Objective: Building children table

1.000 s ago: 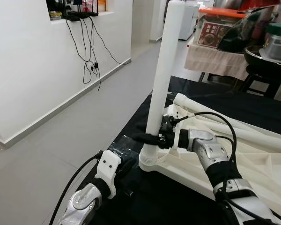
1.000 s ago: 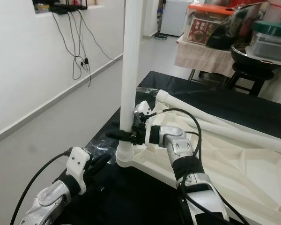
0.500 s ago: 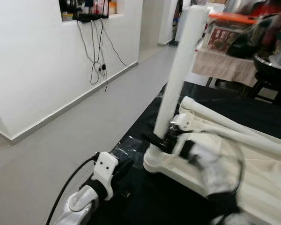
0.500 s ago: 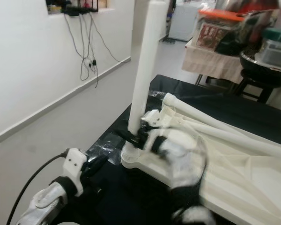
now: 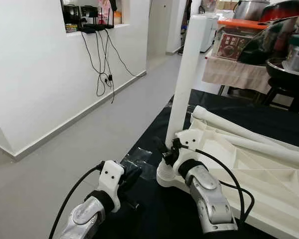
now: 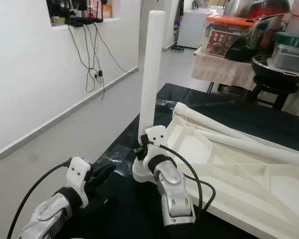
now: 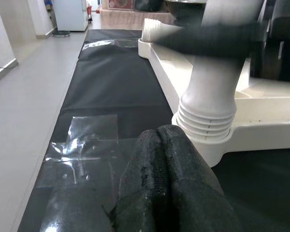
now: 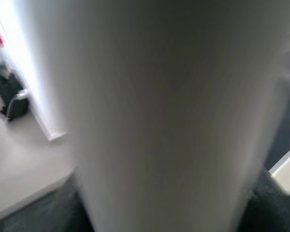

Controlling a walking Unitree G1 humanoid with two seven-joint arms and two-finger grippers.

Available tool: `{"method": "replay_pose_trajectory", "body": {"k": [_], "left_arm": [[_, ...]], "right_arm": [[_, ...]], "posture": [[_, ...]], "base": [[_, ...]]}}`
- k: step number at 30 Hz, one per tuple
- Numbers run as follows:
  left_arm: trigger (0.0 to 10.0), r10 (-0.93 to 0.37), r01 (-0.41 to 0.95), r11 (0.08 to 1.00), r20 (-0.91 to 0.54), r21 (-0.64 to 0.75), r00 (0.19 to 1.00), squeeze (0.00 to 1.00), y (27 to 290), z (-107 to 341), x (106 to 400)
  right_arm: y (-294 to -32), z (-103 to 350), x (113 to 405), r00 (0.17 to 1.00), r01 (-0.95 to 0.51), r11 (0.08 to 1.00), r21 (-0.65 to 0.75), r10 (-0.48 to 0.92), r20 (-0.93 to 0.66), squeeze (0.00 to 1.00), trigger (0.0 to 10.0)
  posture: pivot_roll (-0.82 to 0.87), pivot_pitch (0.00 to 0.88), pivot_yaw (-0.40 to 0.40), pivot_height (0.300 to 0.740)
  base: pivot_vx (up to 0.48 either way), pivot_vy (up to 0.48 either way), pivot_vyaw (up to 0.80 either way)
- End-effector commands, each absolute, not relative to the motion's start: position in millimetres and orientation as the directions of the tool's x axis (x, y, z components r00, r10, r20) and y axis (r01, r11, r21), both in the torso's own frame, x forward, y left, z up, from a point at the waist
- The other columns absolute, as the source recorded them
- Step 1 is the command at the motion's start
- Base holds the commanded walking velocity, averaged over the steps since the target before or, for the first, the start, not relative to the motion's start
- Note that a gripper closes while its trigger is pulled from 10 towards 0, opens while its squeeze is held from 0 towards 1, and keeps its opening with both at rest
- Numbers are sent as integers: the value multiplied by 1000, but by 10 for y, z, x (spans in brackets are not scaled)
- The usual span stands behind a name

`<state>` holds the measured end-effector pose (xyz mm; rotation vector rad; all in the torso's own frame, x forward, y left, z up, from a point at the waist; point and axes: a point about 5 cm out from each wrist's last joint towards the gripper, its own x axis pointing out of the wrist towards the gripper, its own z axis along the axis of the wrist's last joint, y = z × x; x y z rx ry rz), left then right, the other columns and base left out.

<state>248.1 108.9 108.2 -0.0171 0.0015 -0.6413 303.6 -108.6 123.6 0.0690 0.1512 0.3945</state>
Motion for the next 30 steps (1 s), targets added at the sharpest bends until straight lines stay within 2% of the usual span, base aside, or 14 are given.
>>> {"method": "replay_pose_trajectory", "body": {"k": [1, 4, 5, 6, 7, 8, 10, 12, 17, 18, 19, 20, 25, 30], "left_arm": [[10000, -604, 603, 797, -3, -24, 797, 0, 1092, 1078, 2481], [10000, -610, 610, 792, -5, -27, 792, 0, 1079, 1073, 2486], [10000, -616, 616, 787, -7, -29, 788, 0, 1048, 1061, 2502], [10000, -617, 617, 787, -8, -29, 787, 0, 1038, 1057, 2509], [10000, -617, 617, 787, -8, -29, 787, 0, 1038, 1057, 2509], [10000, -618, 617, 786, -8, -29, 786, 0, 1032, 1054, 2513], [10000, -619, 618, 785, -9, -29, 785, 0, 1020, 1049, 2520], [10000, -619, 618, 785, -10, -30, 785, 0, 1010, 1043, 2529], [10000, -618, 617, 786, -11, -31, 786, 0, 1001, 1033, 2543], [10000, -618, 617, 786, -11, -31, 786, 0, 1000, 1032, 2549], [10000, -618, 617, 786, -11, -31, 786, 0, 1000, 1032, 2549], [10000, -618, 617, 786, -11, -30, 786, 0, 997, 1032, 2550], [10000, -618, 617, 786, -11, -26, 786, 0, 995, 1034, 2548], [10000, -620, 620, 784, -8, -29, 784, 0, 992, 1041, 2546]], "right_arm": [[-1128, 1169, 3029, 904, -368, 920, 135, 388, -177, 1000, 10000], [-1080, 1240, 3044, 869, -449, 877, 171, 473, -143, 1000, 10000], [-1086, 1499, 3118, 670, -732, 667, 142, 742, -34, 0, 10000], [-1114, 1580, 3125, 564, -819, 562, 111, 825, -17, 0, 10000], [-1114, 1580, 3125, 564, -819, 562, 111, 825, -17, 0, 10000], [-1148, 1636, 3126, 472, -880, 472, 47, 881, -19, 0, 10000], [-1219, 1681, 3171, 373, -927, 374, 26, 927, -44, 0, 10000], [-1279, 1731, 3269, 336, -941, 338, 27, 940, -53, 0, 10000], [-1331, 1812, 3435, 348, -937, 349, 30, 937, -43, 0, 10000], [-1362, 1834, 3491, 334, -939, 336, 74, 942, -32, 0, 7490], [-1362, 1834, 3491, 334, -939, 336, 74, 942, -32, 0, 7490], [-1386, 1835, 3513, 325, -941, 326, 95, 945, -30, 0, 0], [-1462, 1821, 3550, 296, -948, 297, 116, 955, -23, 0, 0], [-1532, 1711, 3507, 339, -936, 340, 95, 940, -32, 0, 0]], "posture": [[10, 0, -64, 740], [12, 0, -64, 740], [20, 0, -68, 740], [21, 0, -71, 740], [21, 0, -71, 740], [22, 0, -71, 740], [29, 0, -78, 740], [35, 0, -84, 740], [41, 0, -89, 740], [45, 0, -91, 740], [45, 0, -91, 740], [51, 0, -92, 740], [50, 0, -89, 740], [42, 0, -87, 740]], "base": [[0, 0, 0], [0, 0, 0], [0, 0, 0], [0, 0, 0], [0, 0, 0], [0, 0, 0], [0, 0, 0], [0, 0, 0], [0, 0, 0], [0, 0, 0], [0, 0, 0], [0, 0, 0], [0, 0, 0], [0, 0, 0]]}}
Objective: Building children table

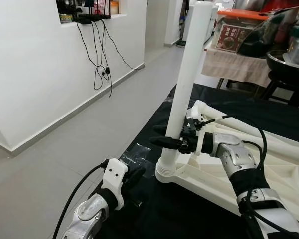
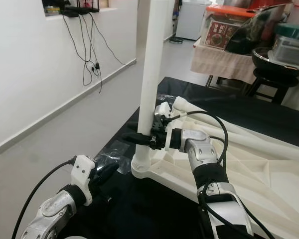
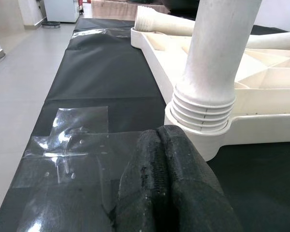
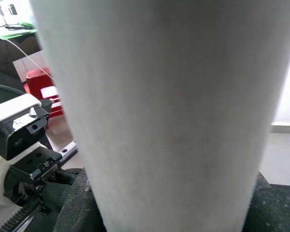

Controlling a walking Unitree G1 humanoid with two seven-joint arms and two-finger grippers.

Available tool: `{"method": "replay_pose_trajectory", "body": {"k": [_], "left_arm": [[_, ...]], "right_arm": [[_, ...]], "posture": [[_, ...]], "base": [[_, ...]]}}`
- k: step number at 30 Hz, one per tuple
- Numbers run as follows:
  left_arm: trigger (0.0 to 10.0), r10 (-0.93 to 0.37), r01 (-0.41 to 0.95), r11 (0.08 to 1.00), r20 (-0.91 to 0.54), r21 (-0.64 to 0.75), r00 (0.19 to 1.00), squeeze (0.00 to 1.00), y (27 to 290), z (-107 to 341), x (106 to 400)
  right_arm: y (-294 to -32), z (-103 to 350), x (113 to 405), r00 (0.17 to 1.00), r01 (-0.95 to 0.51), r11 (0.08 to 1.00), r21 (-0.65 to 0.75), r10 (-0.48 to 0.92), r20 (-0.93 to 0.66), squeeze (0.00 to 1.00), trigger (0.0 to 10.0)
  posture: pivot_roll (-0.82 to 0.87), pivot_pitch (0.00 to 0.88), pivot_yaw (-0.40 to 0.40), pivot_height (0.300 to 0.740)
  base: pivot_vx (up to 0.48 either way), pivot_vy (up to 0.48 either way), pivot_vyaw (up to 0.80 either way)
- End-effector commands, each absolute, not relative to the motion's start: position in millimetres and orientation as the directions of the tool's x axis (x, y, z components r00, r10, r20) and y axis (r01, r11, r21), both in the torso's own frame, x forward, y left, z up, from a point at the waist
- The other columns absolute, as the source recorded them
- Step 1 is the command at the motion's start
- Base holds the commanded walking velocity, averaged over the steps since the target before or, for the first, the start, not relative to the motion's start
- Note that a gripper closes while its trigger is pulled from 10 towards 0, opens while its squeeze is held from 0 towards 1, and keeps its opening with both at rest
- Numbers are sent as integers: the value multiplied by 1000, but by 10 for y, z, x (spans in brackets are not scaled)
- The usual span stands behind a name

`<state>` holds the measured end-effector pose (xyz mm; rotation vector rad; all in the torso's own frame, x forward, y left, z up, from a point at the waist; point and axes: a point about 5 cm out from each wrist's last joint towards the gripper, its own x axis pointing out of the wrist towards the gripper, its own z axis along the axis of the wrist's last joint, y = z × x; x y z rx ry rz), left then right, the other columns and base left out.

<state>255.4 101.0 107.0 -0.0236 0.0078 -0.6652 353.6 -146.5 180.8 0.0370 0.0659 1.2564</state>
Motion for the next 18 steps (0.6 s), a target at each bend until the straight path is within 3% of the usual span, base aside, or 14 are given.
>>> {"method": "replay_pose_trajectory", "body": {"k": [1, 8, 9, 10, 11, 12, 13, 15, 17, 18], "left_arm": [[10000, -621, 620, 784, -8, -30, 784, 0, 992, 1044, 2544], [10000, -621, 621, 784, -6, -31, 784, 0, 994, 1047, 2541], [10000, -621, 621, 784, -6, -32, 784, 0, 1002, 1050, 2536], [10000, -621, 621, 784, -6, -32, 784, 0, 1002, 1050, 2536], [10000, -622, 621, 783, -6, -32, 783, 0, 1030, 1057, 2525], [10000, -622, 621, 783, -6, -32, 783, 0, 1030, 1057, 2525], [10000, -623, 622, 782, -7, -34, 782, 0, 1048, 1062, 2516], [10000, -623, 622, 782, -7, -34, 782, 0, 1048, 1062, 2516], [10000, -625, 624, 781, -6, -38, 781, 0, 1053, 1066, 2512], [10000, -626, 625, 780, -6, -37, 780, 0, 1046, 1066, 2512]], "right_arm": [[-1580, 1669, 3460, 369, -925, 370, 83, 929, -30, 0, 0], [-1613, 1643, 3433, 386, -919, 387, 75, 922, -27, 0, 0], [-1637, 1582, 3389, 458, -885, 459, 73, 888, -35, 0, 0], [-1637, 1582, 3389, 458, -885, 459, 73, 888, -35, 0, 0], [-1431, 1410, 3370, 790, -604, 789, 116, 612, -49, 0, 0], [-1431, 1410, 3370, 790, -604, 789, 116, 612, -49, 0, 0], [-1174, 1163, 3108, 873, -446, 878, 176, 470, -131, 0, 0], [-1174, 1163, 3108, 873, -446, 878, 176, 470, -131, 0, 0], [-1081, 1144, 3064, 924, -324, 937, 131, 343, -169, 0, 0], [-1073, 1111, 3096, 906, -366, 923, 116, 382, -183, 0, 0]], "posture": [[41, 0, -85, 740], [37, 0, -82, 740], [30, 0, -79, 740], [30, 0, -79, 740], [18, 0, -79, 740], [18, 0, -79, 740], [8, 0, -74, 740], [8, 0, -74, 740], [29, 0, -97, 740], [34, 0, -95, 740]], "base": [[0, 0, 0], [0, 0, 0], [0, 0, 0], [0, 0, 0], [0, 0, 0], [0, 0, 0], [0, 0, 0], [0, 0, 0], [0, 0, 0], [0, 0, 0]]}}
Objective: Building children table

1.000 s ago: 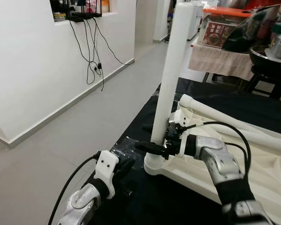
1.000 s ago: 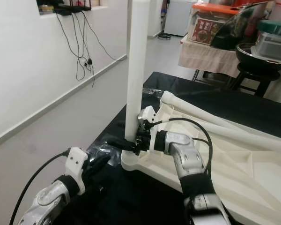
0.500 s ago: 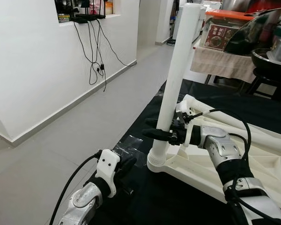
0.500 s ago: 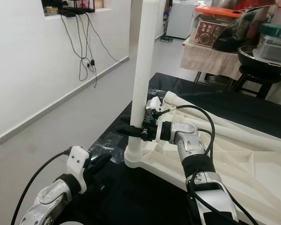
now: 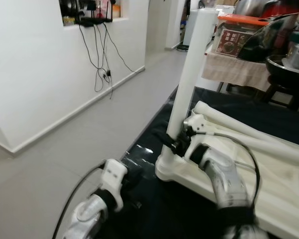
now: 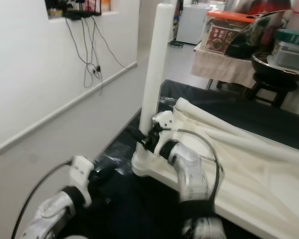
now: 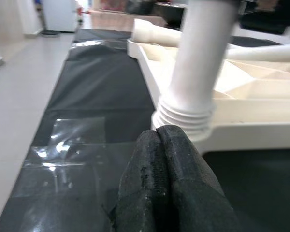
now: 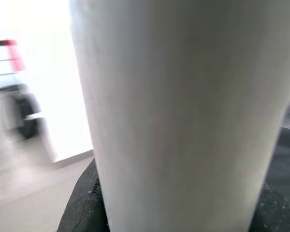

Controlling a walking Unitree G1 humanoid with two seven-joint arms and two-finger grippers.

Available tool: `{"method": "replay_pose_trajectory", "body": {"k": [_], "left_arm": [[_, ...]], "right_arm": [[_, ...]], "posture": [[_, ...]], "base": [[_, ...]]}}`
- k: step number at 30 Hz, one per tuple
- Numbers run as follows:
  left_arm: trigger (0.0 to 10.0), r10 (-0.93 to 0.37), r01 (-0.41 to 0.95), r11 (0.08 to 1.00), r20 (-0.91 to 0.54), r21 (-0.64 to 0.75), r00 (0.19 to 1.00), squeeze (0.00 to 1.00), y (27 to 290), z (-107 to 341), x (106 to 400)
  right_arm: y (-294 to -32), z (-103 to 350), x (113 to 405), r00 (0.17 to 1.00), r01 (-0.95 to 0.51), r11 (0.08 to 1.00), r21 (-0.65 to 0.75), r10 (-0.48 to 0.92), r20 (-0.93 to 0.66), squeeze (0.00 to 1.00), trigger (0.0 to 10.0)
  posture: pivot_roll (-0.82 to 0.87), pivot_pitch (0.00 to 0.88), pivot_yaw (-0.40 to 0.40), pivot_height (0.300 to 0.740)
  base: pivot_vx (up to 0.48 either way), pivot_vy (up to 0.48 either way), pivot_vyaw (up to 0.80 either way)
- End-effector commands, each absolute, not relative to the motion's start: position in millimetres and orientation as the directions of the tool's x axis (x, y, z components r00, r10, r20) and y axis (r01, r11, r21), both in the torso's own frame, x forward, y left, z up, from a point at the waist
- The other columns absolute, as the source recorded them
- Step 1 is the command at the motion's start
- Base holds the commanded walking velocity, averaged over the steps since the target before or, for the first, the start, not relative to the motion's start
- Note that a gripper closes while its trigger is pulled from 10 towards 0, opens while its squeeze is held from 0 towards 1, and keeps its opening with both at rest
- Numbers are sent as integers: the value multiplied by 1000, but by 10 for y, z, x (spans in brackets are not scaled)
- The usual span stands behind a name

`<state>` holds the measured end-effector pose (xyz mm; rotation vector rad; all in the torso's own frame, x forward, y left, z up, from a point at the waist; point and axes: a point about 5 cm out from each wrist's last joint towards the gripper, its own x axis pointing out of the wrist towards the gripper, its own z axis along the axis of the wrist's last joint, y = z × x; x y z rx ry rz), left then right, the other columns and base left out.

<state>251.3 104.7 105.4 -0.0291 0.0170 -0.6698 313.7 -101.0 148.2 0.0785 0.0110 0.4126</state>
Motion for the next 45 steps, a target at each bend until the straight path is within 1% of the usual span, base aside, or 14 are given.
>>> {"method": "replay_pose_trajectory", "body": {"k": [1, 5, 6, 7, 10, 11, 18, 19, 21, 30, 31, 33, 35, 45], "left_arm": [[10000, -626, 625, 780, -6, -37, 780, 0, 1046, 1066, 2512], [10000, -608, 608, 794, -1, -29, 794, 0, 1049, 1073, 2502], [10000, -597, 597, 801, 3, -29, 802, 0, 1057, 1075, 2500], [10000, -600, 600, 800, 3, -33, 800, 0, 1054, 1074, 2501], [10000, -608, 607, 793, 1, -38, 794, 0, 1045, 1072, 2504], [10000, -617, 616, 787, -1, -42, 787, 0, 1034, 1071, 2508], [10000, -624, 623, 782, 0, -24, 782, 0, 1008, 1076, 2533], [10000, -622, 622, 783, 2, -1, 783, 0, 1001, 1087, 2534], [10000, -620, 619, 784, 1, 46, 785, 0, 994, 1102, 2531], [10000, -610, 604, 791, 48, 98, 791, 0, 1023, 1187, 2461], [10000, -623, 619, 782, 49, 78, 781, 0, 1002, 1177, 2435], [10000, -623, 619, 782, 49, 78, 781, 0, 1002, 1177, 2435], [10000, -625, 622, 780, 48, 64, 779, 0, 971, 1137, 2425], [10000, -601, 604, 797, 90, -4, 794, 0, 977, 1129, 2441]], "right_arm": [[-1073, 1111, 3096, 906, -366, 923, 116, 382, -183, 0, 0], [-1069, 1097, 3089, 905, -370, 926, 79, 378, -197, 0, 0], [-1057, 1127, 3041, 914, -352, 935, 37, 352, -204, 0, 1725], [-1058, 1135, 3026, 918, -340, 940, 30, 338, -208, 0, 10000], [-1040, 1163, 3000, 917, -342, 939, 43, 343, -201, 0, 10000], [-1017, 1200, 2992, 907, -365, 927, 84, 375, -193, 1000, 10000], [-859, 1631, 3149, 706, -700, 693, 171, 707, 26, 1000, 10000], [-881, 1712, 3181, 619, -783, 610, 126, 784, 48, 16, 10000], [-941, 1771, 3206, 481, -876, 480, 46, 877, 18, 0, 10000], [-1180, 1870, 3413, 270, -962, 272, 3, 957, -104, 0, 10000], [-1202, 1892, 3431, 250, -967, 253, 18, 963, -98, 0, 6627], [-1202, 1892, 3431, 250, -967, 253, 18, 963, -98, 0, 6627], [-1258, 1886, 3463, 215, -974, 221, 55, 972, -94, 0, 0], [-1374, 1777, 3437, 255, -964, 262, 53, 960, -112, 0, 0]], "posture": [[34, 0, -95, 740], [36, 0, -97, 740], [30, 0, -93, 740], [25, 0, -93, 740], [19, 0, -92, 740], [17, 0, -90, 740], [4, 0, -78, 740], [6, 0, -79, 740], [8, 0, -77, 740], [20, 0, -74, 740], [20, 0, -72, 740], [20, 0, -72, 740], [28, 0, -79, 740], [22, 0, -78, 740]], "base": [[0, 0, 0], [0, 0, 0], [0, 0, 0], [0, 0, 0], [0, 0, 0], [0, 0, 0], [0, 0, 0], [0, 0, 0], [0, 0, 0], [0, 0, 0], [0, 0, 0], [0, 0, 0], [0, 0, 0], [0, 0, 0]]}}
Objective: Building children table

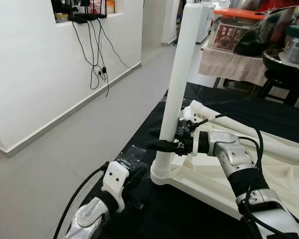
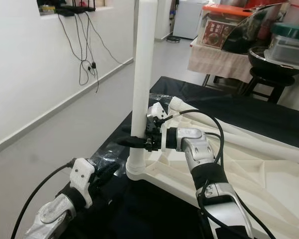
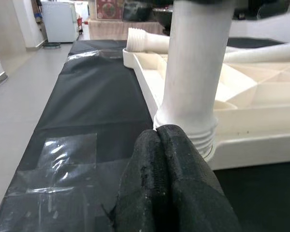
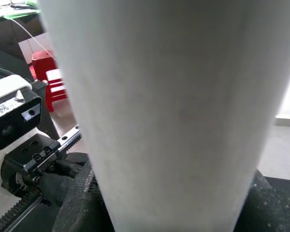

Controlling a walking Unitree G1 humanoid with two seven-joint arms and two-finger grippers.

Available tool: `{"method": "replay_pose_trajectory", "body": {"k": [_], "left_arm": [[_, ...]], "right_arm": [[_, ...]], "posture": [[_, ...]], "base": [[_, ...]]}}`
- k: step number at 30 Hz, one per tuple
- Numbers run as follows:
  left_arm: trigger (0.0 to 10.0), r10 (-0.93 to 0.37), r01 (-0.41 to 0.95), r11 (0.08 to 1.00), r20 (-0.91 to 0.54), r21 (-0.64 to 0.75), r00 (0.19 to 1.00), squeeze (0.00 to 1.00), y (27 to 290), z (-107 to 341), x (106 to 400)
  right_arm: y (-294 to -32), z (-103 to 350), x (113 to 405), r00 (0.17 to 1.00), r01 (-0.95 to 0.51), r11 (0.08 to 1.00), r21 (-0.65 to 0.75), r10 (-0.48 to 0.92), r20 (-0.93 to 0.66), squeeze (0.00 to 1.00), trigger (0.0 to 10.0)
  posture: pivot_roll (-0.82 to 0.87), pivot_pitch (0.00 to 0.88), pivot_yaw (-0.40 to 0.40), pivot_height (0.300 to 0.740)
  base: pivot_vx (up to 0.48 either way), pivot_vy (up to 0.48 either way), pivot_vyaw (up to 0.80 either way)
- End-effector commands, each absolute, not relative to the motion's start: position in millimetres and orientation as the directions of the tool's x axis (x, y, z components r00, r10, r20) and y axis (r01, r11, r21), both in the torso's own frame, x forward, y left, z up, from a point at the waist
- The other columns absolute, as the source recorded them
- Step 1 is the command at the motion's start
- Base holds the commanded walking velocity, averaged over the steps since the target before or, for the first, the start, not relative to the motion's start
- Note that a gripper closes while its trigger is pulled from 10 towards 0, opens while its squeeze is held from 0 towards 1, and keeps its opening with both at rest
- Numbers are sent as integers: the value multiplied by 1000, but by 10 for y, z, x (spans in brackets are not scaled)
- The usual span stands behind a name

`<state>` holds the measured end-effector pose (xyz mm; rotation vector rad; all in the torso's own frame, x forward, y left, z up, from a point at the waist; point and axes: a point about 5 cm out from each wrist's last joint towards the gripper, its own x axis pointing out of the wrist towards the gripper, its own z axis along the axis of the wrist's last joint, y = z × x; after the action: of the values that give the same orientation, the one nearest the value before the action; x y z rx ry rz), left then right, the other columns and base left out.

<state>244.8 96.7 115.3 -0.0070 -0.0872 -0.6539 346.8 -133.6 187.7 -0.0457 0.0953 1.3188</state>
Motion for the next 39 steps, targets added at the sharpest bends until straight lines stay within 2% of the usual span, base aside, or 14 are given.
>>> {"method": "replay_pose_trajectory", "body": {"k": [1, 7, 9, 19, 20, 23, 24, 25, 32, 33, 34, 35, 36, 39], "left_arm": [[10000, -601, 604, 797, 90, -4, 794, 0, 977, 1129, 2441], [10000, -610, 615, 787, 95, -50, 787, 0, 990, 1125, 2422], [10000, -616, 622, 781, 95, -58, 782, 0, 1011, 1133, 2407], [10000, -615, 622, 780, 98, -76, 783, 0, 1018, 1120, 2427], [10000, -611, 618, 783, 99, -70, 785, 0, 1021, 1120, 2424], [10000, -606, 613, 787, 100, -62, 789, 0, 1024, 1119, 2420], [10000, -609, 616, 785, 99, -66, 787, 0, 1018, 1118, 2427], [10000, -613, 620, 782, 97, -70, 784, 0, 1012, 1117, 2433], [10000, -618, 625, 777, 94, -75, 780, 0, 1001, 1114, 2451], [10000, -618, 624, 778, 93, -75, 781, 0, 998, 1112, 2461], [10000, -617, 623, 779, 89, -74, 782, 0, 993, 1107, 2472], [10000, -616, 622, 780, 87, -73, 783, 0, 990, 1103, 2481], [10000, -616, 621, 780, 83, -70, 783, 0, 985, 1098, 2490], [10000, -616, 621, 781, 78, -65, 784, 0, 979, 1093, 2505]], "right_arm": [[-1374, 1777, 3437, 255, -964, 262, 53, 960, -112, 0, 0], [-1482, 1656, 3446, 442, -894, 448, 5, 884, -155, 0, 0], [-1185, 1244, 3240, 800, -551, 826, 121, 564, -205, 0, 0], [-852, 1100, 3048, 850, -479, 874, 86, 486, -206, 0, 0], [-861, 1089, 3046, 854, -466, 879, 100, 477, -208, 0, 10000], [-879, 1091, 3048, 864, -446, 888, 113, 460, -205, 0, 10000], [-869, 1134, 3030, 853, -467, 874, 135, 485, -192, 576, 10000], [-844, 1200, 3028, 823, -526, 839, 140, 543, -165, 1000, 10000], [-820, 1469, 3071, 705, -702, 708, 82, 706, -66, 1000, 10000], [-851, 1594, 3118, 628, -777, 628, 36, 778, -28, 1000, 10000], [-895, 1695, 3139, 509, -861, 509, 1, 861, -11, 588, 10000], [-932, 1764, 3150, 421, -907, 421, -20, 907, -4, 588, 10000], [-985, 1804, 3155, 331, -943, 331, -31, 943, -3, 0, 10000], [-1107, 1836, 3215, 222, -975, 221, -24, 975, -28, 0, 10000]], "posture": [[22, 0, -78, 740], [7, 0, -77, 740], [-6, 0, -84, 740], [-1, 0, -81, 740], [-2, 0, -78, 740], [-3, 0, -78, 740], [-3, 0, -76, 740], [-4, 0, -76, 740], [3, 0, -73, 740], [6, 0, -75, 740], [9, 0, -76, 740], [10, 0, -77, 740], [14, 0, -77, 740], [22, 0, -82, 740]], "base": [[0, 0, 0], [0, 0, 0], [0, 0, 0], [0, 0, 0], [0, 0, 0], [0, 0, 0], [0, 0, 0], [0, 0, 0], [0, 0, 0], [0, 0, 0], [0, 0, 0], [0, 0, 0], [0, 0, 0], [0, 0, 0]]}}
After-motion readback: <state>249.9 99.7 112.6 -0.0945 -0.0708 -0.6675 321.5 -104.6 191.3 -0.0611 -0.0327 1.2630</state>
